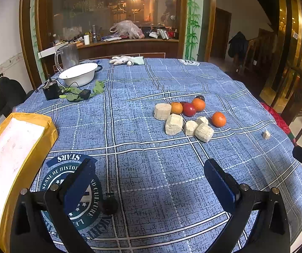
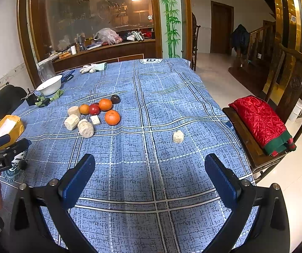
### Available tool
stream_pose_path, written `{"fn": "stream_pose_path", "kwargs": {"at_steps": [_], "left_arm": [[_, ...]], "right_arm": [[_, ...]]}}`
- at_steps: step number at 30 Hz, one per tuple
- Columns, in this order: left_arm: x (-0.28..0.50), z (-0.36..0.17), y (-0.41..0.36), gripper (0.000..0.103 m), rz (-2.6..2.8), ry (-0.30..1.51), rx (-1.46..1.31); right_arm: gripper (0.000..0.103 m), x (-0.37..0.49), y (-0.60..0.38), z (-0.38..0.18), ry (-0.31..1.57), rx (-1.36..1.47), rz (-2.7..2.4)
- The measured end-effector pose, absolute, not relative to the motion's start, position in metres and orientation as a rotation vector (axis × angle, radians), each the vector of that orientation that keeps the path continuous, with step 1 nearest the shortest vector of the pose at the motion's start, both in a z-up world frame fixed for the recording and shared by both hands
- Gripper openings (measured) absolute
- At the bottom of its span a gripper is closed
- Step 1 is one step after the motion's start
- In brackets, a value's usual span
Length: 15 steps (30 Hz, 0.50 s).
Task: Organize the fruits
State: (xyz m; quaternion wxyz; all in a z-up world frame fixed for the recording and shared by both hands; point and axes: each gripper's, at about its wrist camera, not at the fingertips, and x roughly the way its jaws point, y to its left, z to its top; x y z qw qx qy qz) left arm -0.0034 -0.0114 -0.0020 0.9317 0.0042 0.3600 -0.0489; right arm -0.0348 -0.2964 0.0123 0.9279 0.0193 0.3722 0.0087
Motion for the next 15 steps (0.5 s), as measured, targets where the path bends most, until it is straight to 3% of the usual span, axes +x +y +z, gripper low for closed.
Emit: {"fn": "stream_pose_path", "kwargs": {"at_steps": [15], "left_arm": [[-0.0032, -0.0035, -0.0112, 0.103, -0.099, 0.74, 0.007]], "right_arm": [[0.103, -0.0347, -0.2965, 0.0119, 0.762, 0.04, 0.017]]}}
